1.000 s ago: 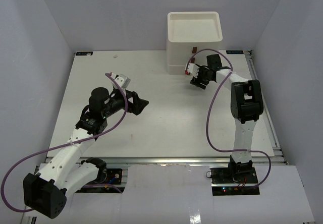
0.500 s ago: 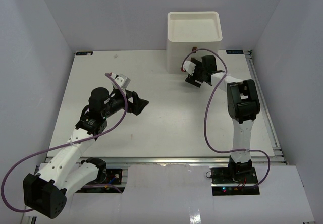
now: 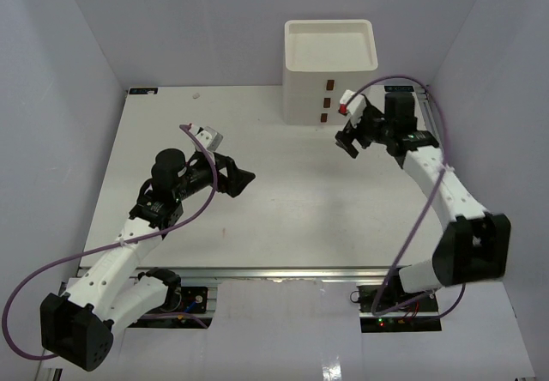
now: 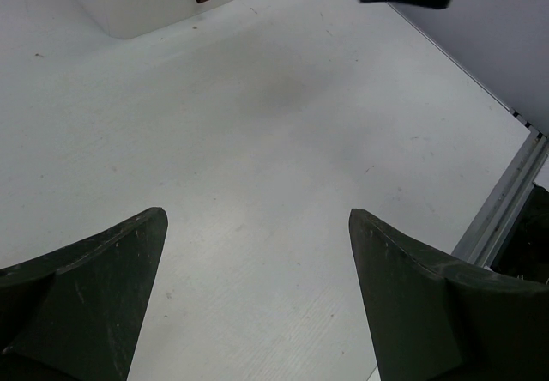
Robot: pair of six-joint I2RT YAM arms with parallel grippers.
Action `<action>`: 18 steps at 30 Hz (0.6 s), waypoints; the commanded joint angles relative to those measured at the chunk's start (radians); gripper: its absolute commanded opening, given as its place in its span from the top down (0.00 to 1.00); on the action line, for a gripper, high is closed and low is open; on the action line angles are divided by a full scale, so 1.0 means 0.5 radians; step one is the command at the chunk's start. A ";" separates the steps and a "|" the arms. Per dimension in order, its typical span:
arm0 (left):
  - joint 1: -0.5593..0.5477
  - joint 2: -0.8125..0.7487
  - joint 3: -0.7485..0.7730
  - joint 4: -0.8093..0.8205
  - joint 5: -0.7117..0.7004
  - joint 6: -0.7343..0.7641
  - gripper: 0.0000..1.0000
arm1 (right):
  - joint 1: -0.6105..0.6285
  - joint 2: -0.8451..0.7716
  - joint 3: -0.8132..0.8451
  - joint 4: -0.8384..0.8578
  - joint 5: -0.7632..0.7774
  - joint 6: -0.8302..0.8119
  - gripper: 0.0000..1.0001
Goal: Organize the makeup
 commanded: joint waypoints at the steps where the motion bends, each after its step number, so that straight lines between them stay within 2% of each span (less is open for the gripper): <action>1: 0.010 -0.014 -0.017 0.039 0.106 -0.027 0.02 | -0.180 -0.545 -0.241 -0.141 -0.173 0.534 0.10; 4: 0.007 -0.039 -0.011 0.036 0.146 -0.051 0.02 | -0.338 -0.944 -0.407 -0.147 -0.067 0.840 0.10; 10: 0.005 -0.166 -0.032 0.002 0.201 -0.065 0.02 | -0.396 -1.434 -0.799 -0.158 0.066 1.038 0.10; 13: 0.002 -0.222 -0.058 -0.001 0.193 -0.056 0.02 | -0.427 -1.661 -0.955 -0.107 0.237 1.144 0.10; 18: -0.006 -0.247 -0.121 0.026 0.185 -0.066 0.02 | -0.547 -1.846 -1.115 -0.052 0.246 1.254 0.10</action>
